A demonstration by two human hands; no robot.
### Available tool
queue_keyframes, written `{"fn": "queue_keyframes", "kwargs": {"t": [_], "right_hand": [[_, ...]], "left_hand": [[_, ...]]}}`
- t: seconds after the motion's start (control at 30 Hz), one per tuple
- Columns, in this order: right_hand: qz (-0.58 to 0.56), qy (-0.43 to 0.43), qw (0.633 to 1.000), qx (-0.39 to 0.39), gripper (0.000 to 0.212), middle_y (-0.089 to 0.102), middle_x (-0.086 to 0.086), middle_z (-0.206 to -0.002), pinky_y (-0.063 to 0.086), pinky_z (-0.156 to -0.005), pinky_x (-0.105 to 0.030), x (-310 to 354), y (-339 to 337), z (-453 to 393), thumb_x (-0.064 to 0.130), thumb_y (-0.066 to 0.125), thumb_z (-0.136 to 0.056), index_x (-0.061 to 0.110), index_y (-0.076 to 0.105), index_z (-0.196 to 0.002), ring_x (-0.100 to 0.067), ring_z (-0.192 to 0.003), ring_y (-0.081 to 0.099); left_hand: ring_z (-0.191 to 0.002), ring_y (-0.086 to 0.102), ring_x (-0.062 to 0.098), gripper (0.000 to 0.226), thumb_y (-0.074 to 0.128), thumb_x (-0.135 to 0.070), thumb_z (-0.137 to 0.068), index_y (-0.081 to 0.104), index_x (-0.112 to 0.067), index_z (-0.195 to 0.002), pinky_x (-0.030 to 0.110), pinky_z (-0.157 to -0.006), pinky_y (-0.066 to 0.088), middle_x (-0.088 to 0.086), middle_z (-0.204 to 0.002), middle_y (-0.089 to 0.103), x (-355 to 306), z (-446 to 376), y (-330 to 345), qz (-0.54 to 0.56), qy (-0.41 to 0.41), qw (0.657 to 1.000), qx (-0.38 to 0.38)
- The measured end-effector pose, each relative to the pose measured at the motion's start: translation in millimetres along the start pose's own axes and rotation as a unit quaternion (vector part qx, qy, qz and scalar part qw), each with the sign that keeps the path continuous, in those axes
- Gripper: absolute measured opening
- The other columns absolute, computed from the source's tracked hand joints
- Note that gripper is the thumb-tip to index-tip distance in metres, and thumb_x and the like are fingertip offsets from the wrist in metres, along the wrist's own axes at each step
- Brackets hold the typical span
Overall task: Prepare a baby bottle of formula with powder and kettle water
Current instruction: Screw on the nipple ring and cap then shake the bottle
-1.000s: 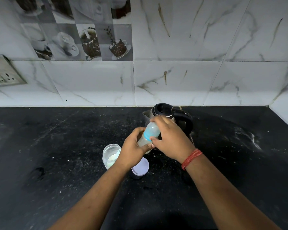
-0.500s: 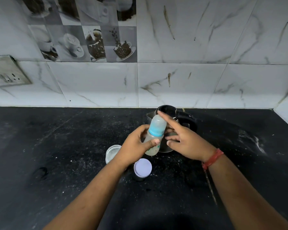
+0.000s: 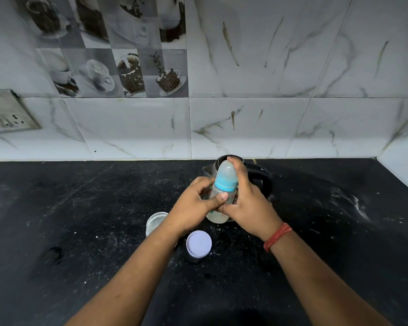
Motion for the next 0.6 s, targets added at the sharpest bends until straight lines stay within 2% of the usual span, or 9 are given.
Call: {"fn": "queue_keyframes", "kwargs": {"t": [0.1, 0.23, 0.33, 0.4, 0.47, 0.5, 0.57, 0.6], "right_hand": [[-0.023, -0.001, 0.999, -0.026, 0.096, 0.065, 0.001, -0.118, 0.059, -0.085, -0.034, 3, -1, 1, 0.024, 0.084, -0.08, 0.052, 0.019, -0.145, -0.014, -0.096, 0.069], [-0.014, -0.015, 1.0, -0.004, 0.096, 0.067, 0.001, -0.114, 0.059, -0.087, -0.036, 8, -4, -3, 0.023, 0.083, -0.082, 0.051, 0.019, -0.148, -0.011, -0.093, 0.07], [-0.002, -0.007, 1.0, 0.021, 0.101, 0.067, 0.001, -0.111, 0.059, -0.086, -0.035, 8, -6, -5, 0.025, 0.084, -0.081, 0.055, 0.014, -0.147, -0.009, -0.09, 0.07], [-0.021, 0.004, 1.0, 0.016, 0.102, 0.068, 0.001, -0.112, 0.06, -0.086, -0.039, 5, -9, -6, 0.028, 0.086, -0.078, 0.056, 0.016, -0.147, -0.011, -0.09, 0.072], [-0.041, 0.016, 0.999, -0.008, 0.104, 0.067, 0.0, -0.115, 0.061, -0.087, -0.043, 2, -17, -8, 0.032, 0.088, -0.075, 0.055, 0.018, -0.148, -0.014, -0.093, 0.073], [-0.051, 0.023, 0.998, -0.021, 0.104, 0.067, 0.001, -0.116, 0.061, -0.088, -0.044, -1, -22, -8, 0.031, 0.089, -0.073, 0.055, 0.02, -0.147, -0.015, -0.094, 0.074], [-0.064, 0.037, 0.996, -0.042, 0.105, 0.067, 0.002, -0.117, 0.061, -0.089, -0.046, -5, -31, -9, 0.029, 0.09, -0.072, 0.06, 0.02, -0.144, -0.017, -0.095, 0.074], [-0.069, 0.042, 0.996, -0.049, 0.105, 0.067, 0.001, -0.117, 0.06, -0.09, -0.047, -7, -35, -9, 0.028, 0.09, -0.072, 0.063, 0.021, -0.142, -0.018, -0.095, 0.074]], "left_hand": [[-0.111, 0.065, 0.015, 0.05, 0.073, -0.048, -0.081, 0.071, -0.025, -0.125, 0.043, -0.104, 0.052, -0.002, -0.119, 0.065, -7, 0, -1, -0.006, 0.006, 1.0, 0.001], [-0.107, 0.066, 0.015, 0.045, 0.07, -0.047, -0.084, 0.071, -0.026, -0.124, 0.04, -0.098, 0.054, -0.001, -0.115, 0.068, -11, 5, -3, 0.011, 0.013, 1.0, -0.005], [-0.112, 0.065, 0.014, 0.051, 0.066, -0.057, -0.086, 0.068, -0.028, -0.128, 0.042, -0.102, 0.053, -0.002, -0.119, 0.067, -11, 6, -2, -0.011, 0.013, 1.0, 0.007], [-0.118, 0.062, 0.007, 0.061, 0.062, -0.065, -0.091, 0.061, -0.027, -0.138, 0.042, -0.108, 0.05, -0.005, -0.128, 0.064, -13, 7, -2, -0.039, 0.01, 0.999, 0.022], [-0.126, 0.054, 0.002, 0.069, 0.055, -0.061, -0.094, 0.049, -0.022, -0.15, 0.04, -0.116, 0.041, -0.005, -0.143, 0.055, -17, 7, -7, -0.095, 0.021, 0.995, 0.017], [-0.135, 0.047, 0.006, 0.073, 0.051, -0.062, -0.096, 0.042, -0.02, -0.155, 0.04, -0.122, 0.034, -0.003, -0.152, 0.048, -19, 6, -11, -0.145, 0.035, 0.989, 0.004], [-0.154, 0.022, 0.02, 0.083, 0.041, -0.071, -0.096, 0.024, -0.023, -0.162, 0.045, -0.129, 0.014, 0.003, -0.169, 0.024, -20, 6, -20, -0.286, 0.06, 0.956, -0.023], [-0.158, 0.006, 0.022, 0.088, 0.032, -0.076, -0.092, 0.014, -0.027, -0.164, 0.051, -0.127, 0.005, 0.001, -0.173, 0.008, -18, 6, -25, -0.359, 0.06, 0.931, -0.035]]}}
Point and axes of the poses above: each hand's wrist, its own z-axis away from the middle knuckle, its own y-axis out of the palm, x = y × z, the point moved 7 cm from there along -z, towards the middle knuckle
